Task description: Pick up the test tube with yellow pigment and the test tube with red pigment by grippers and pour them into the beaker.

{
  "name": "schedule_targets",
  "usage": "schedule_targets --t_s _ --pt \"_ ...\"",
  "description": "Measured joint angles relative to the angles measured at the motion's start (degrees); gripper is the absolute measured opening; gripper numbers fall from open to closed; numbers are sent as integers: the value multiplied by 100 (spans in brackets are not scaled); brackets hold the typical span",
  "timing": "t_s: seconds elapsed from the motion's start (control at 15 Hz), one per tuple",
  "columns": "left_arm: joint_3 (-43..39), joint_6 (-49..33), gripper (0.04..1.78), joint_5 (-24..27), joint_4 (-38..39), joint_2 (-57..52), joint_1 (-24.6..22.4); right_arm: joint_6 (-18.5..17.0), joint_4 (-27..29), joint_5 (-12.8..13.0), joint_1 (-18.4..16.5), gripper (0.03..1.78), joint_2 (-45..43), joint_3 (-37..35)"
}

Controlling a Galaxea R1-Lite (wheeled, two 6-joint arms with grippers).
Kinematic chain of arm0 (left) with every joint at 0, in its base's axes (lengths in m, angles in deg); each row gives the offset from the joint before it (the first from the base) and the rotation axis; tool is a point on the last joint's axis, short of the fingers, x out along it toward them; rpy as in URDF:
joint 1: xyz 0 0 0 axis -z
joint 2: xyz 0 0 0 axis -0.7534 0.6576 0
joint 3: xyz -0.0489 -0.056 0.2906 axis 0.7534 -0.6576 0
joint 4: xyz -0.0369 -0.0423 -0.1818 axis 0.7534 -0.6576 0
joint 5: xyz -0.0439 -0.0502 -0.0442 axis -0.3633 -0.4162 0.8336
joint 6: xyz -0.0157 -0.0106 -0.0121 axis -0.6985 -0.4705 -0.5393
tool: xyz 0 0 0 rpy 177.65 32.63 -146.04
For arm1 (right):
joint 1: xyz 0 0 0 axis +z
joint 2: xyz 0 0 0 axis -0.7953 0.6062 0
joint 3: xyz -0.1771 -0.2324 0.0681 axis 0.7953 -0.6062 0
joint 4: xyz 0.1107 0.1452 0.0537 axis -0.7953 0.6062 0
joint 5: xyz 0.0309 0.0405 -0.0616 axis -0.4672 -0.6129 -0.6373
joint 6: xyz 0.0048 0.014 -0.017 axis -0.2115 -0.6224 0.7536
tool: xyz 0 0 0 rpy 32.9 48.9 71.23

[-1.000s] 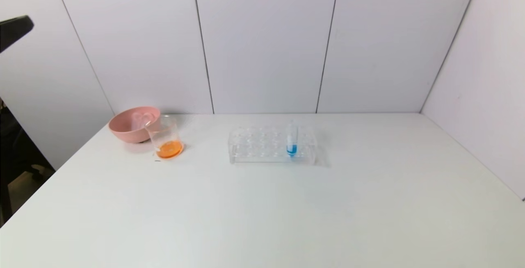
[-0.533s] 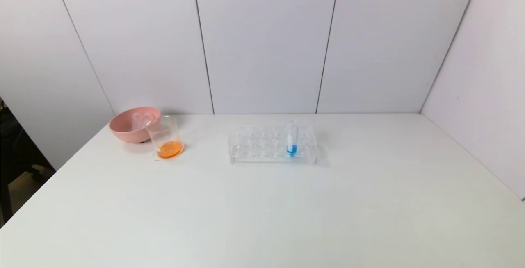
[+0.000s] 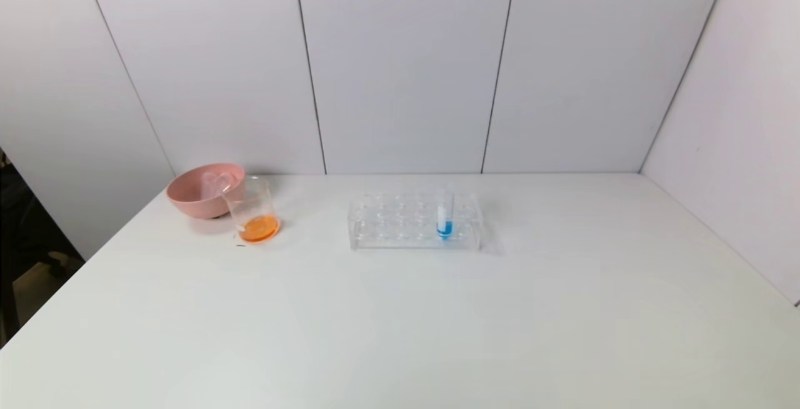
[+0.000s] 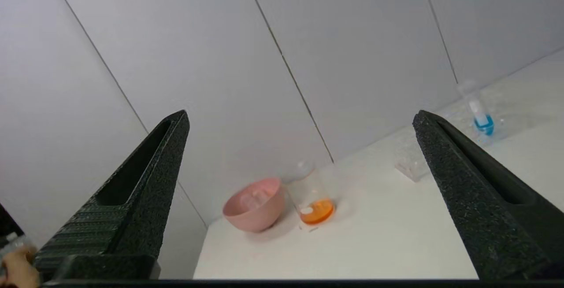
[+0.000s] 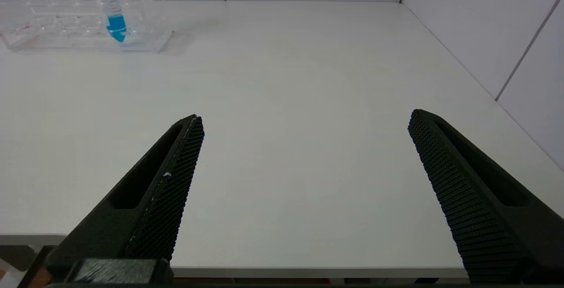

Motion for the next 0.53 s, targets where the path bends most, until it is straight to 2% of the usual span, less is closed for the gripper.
schedule_targets --t_s 0.2,0.53 --pt "-909 -427 178 -590 -273 -411 27 0 0 2 0 170 0 0" --pt "-1097 -1161 178 -1368 -2298 -653 40 0 0 2 0 170 0 0"
